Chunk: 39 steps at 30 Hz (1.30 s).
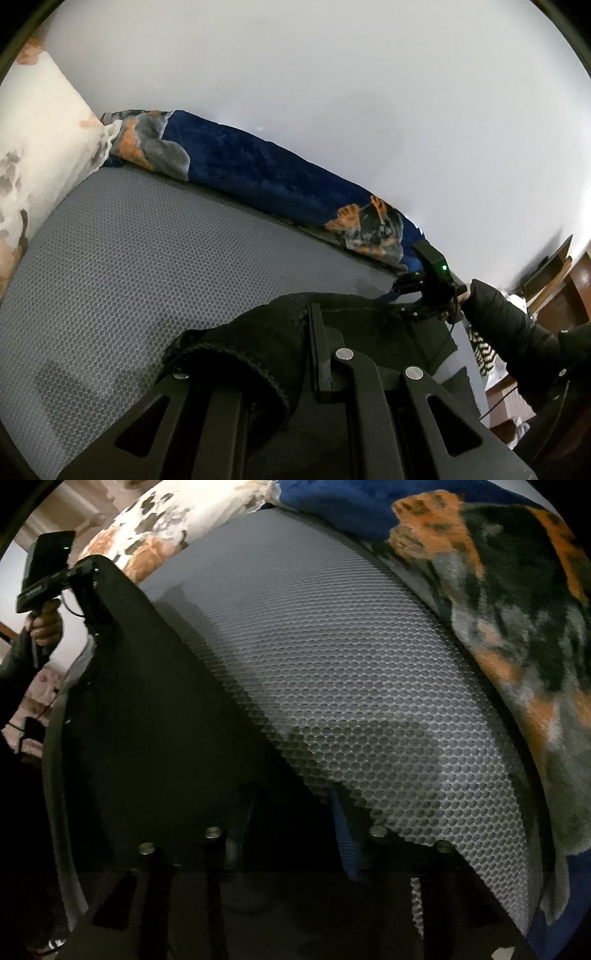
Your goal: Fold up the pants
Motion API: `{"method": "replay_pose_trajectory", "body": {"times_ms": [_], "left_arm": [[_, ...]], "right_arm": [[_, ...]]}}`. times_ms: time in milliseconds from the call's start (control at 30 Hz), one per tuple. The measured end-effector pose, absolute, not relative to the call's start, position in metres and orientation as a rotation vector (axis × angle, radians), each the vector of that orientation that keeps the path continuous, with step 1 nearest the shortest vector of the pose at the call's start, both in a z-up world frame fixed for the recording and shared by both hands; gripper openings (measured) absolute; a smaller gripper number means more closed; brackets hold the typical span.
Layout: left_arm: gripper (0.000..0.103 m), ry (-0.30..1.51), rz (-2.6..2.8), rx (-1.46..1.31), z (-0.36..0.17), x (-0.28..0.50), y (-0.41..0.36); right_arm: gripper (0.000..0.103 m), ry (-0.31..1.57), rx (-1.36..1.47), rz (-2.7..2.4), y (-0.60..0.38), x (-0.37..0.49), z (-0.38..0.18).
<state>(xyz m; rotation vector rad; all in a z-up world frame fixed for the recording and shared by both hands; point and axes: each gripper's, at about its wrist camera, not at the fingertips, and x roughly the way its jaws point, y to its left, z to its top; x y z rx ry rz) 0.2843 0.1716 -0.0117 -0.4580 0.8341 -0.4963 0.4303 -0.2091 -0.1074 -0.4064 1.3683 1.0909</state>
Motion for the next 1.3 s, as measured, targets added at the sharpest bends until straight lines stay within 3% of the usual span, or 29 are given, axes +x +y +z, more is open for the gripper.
{"method": "replay_pose_trajectory", "body": {"times_ms": [167,467,767,1067,1300], "left_arm": [[0.01,0.833,-0.49,-0.431,-0.014,0.284,0.169],[0.01,0.849,-0.435,-0.33,-0.024,0.293,0.17],[0.01,0.857,-0.473,-0.178,-0.009,0.279,0.168],[0.012,0.854,-0.652,-0.084,0.007,0.189,0.171],[0.015,1.006,-0.735,0.002,-0.028,0.123,0.167]], "right_arm": [[0.011,1.314,-0.492,0.98,-0.21,0.417,-0.098],[0.009,1.061,-0.493,0.528,-0.212,0.355,-0.054],[0.006,0.964,-0.47,0.358,-0.207,0.277,0.004],[0.006,1.0,-0.381,0.338,-0.216,0.165,0.027],[0.006,1.14,-0.294,0.353,-0.222,0.105,-0.01]]}}
